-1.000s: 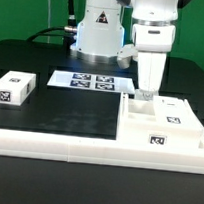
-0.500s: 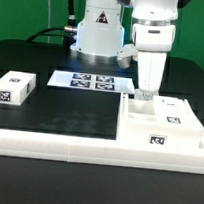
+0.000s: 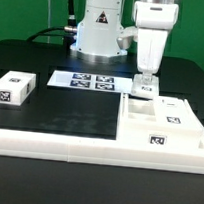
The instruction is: Assemble cabinet
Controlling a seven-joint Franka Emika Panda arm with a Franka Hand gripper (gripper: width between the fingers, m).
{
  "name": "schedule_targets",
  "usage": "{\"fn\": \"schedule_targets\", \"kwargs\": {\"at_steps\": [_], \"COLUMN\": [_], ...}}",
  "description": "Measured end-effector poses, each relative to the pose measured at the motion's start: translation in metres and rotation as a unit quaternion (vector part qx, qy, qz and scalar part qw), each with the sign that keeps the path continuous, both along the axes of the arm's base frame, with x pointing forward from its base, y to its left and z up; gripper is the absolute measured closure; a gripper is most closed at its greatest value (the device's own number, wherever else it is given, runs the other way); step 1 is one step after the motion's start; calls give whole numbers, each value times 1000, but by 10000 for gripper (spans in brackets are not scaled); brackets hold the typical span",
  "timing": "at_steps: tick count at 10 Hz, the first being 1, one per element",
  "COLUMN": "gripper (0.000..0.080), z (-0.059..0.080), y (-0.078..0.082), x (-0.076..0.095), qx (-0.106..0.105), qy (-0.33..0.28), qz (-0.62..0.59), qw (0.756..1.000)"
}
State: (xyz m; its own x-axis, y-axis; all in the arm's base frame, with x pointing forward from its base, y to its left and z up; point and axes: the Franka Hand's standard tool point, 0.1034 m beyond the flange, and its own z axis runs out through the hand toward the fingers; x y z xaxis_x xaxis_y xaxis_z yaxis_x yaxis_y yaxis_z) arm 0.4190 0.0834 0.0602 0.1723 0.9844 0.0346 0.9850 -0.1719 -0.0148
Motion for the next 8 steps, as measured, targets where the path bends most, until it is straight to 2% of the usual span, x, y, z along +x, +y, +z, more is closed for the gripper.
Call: {"fn": "schedule_targets", "kwargs": {"at_steps": [2, 4, 8], "gripper": [731, 731, 731], "z": [7, 3, 2], "y": [-13, -21, -18], "x": [6, 11, 24], "qx": [-3, -1, 3], "qy": [-4, -1, -5], "qz": [-12, -21, -28], "qw": [1000, 1000, 1000]}}
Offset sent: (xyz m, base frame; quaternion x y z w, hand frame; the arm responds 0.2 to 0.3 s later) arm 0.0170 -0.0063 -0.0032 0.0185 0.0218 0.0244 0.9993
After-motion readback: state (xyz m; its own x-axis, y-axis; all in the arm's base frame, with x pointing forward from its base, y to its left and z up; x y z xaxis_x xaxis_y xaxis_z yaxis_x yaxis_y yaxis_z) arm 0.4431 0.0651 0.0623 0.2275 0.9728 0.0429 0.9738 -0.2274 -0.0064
